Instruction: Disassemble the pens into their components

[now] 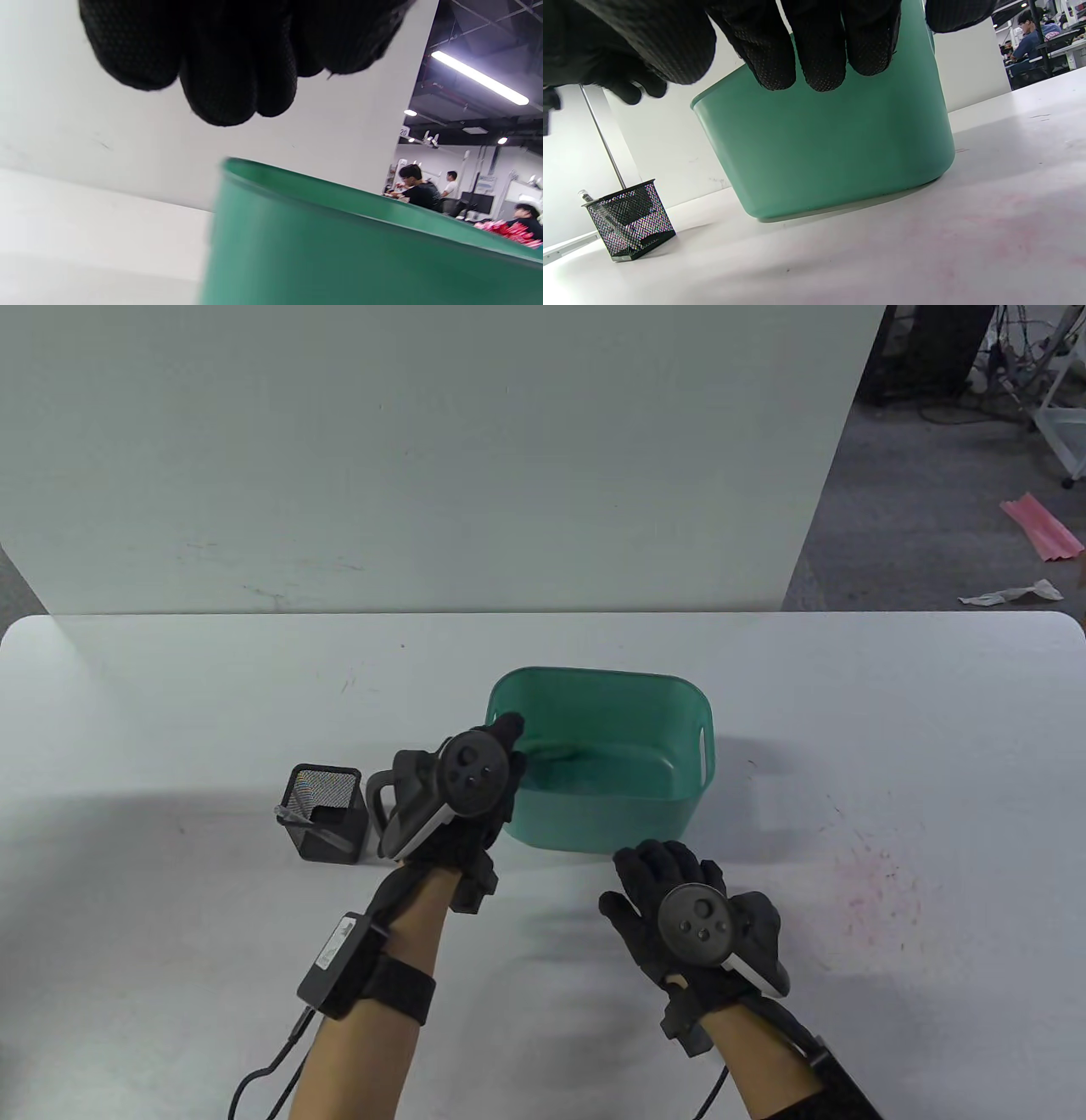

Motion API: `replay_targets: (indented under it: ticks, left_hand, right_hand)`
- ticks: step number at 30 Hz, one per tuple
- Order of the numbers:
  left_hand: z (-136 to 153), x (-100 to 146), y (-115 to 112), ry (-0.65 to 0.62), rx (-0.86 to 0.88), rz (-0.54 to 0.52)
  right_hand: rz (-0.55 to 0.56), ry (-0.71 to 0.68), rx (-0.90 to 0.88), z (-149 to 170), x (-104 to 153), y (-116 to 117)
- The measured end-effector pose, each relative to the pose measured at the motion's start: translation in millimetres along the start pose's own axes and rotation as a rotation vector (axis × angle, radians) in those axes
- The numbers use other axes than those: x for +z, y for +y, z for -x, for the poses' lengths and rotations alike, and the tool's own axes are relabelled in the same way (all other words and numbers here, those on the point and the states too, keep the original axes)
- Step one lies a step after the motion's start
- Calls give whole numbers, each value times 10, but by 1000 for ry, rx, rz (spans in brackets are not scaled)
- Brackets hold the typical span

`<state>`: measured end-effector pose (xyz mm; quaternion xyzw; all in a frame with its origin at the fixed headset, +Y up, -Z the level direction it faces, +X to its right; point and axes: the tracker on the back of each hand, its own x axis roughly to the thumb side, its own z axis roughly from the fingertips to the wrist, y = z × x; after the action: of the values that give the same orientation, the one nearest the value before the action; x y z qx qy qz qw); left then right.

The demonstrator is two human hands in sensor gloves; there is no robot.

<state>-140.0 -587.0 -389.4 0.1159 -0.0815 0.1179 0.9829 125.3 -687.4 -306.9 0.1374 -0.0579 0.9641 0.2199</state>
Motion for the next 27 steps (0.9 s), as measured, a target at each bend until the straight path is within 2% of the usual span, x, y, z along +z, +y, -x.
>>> replay_targets:
  ticks: [4, 10, 15, 18, 20, 27]
  left_hand:
    - [408, 66, 122, 71, -253, 6]
    - [946, 134, 209, 217, -340, 66]
    - [1236, 190, 211, 298, -367, 112]
    - [1388, 213, 154, 385, -360, 200]
    - [1491, 243, 74, 465, -346, 307]
    - [1715, 325, -162, 558, -341, 362]
  right_hand:
    - [-15, 4, 2, -11, -1, 25]
    - [-19, 9, 1, -4, -10, 37]
    - [-29, 17, -1, 11, -13, 44]
    - [-31, 20, -1, 12, -13, 45]
    - [-33, 19, 0, 10, -14, 46]
    - [-35, 21, -1, 18, -24, 62]
